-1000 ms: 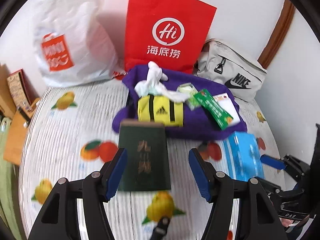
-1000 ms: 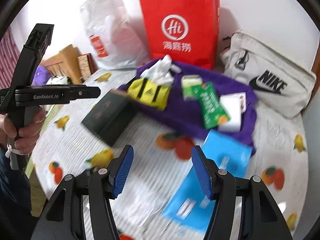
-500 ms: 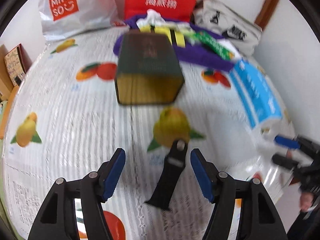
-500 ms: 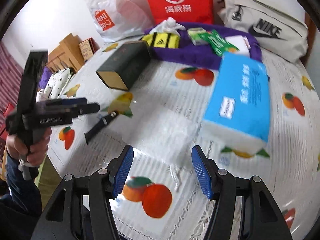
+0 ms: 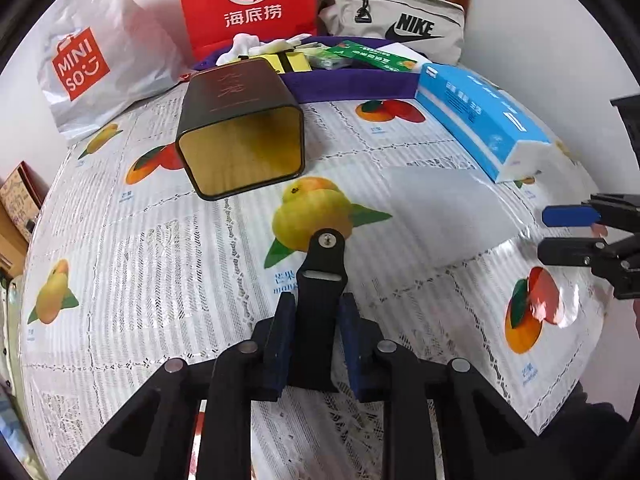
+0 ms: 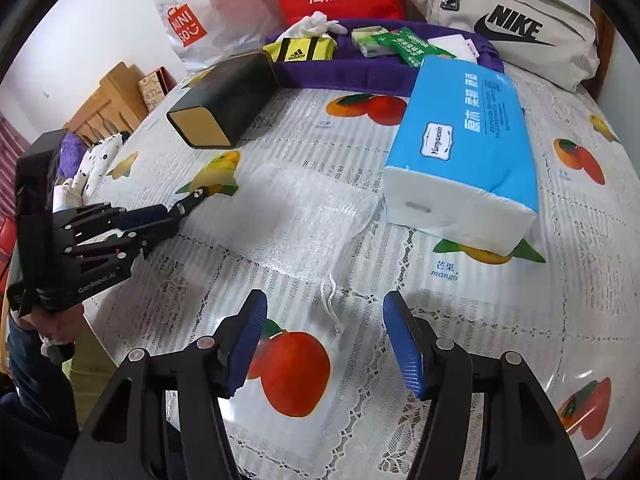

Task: Organize soft objects
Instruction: 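Move the right tool back to the white mesh bag on the sheet, then grasp the white mesh bag with the right tool and lift it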

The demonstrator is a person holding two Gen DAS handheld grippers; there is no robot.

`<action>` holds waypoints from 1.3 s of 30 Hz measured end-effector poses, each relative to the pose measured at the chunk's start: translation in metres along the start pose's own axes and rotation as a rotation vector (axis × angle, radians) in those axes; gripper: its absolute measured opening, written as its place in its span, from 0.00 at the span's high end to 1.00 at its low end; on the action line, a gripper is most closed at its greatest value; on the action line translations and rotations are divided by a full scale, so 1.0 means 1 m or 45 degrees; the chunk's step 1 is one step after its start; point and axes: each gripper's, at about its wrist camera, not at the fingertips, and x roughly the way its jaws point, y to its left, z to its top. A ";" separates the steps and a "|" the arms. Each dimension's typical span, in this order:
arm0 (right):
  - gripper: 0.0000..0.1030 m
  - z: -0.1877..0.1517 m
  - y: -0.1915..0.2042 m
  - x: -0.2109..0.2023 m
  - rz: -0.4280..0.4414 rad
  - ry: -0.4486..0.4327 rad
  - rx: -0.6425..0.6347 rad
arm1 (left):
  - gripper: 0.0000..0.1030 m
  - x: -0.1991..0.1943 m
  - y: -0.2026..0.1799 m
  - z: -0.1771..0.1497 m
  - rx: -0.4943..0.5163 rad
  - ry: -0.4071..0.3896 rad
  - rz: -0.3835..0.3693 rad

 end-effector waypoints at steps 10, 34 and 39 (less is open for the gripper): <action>0.42 0.001 -0.001 0.005 -0.006 -0.012 0.033 | 0.80 0.002 0.001 0.000 -0.020 -0.020 -0.031; 0.10 0.042 0.054 0.054 -0.140 -0.046 0.256 | 0.80 -0.006 0.046 -0.013 -0.171 -0.071 -0.152; 0.14 0.049 0.064 0.066 -0.285 -0.068 0.208 | 0.80 -0.005 0.048 -0.013 -0.189 -0.070 -0.168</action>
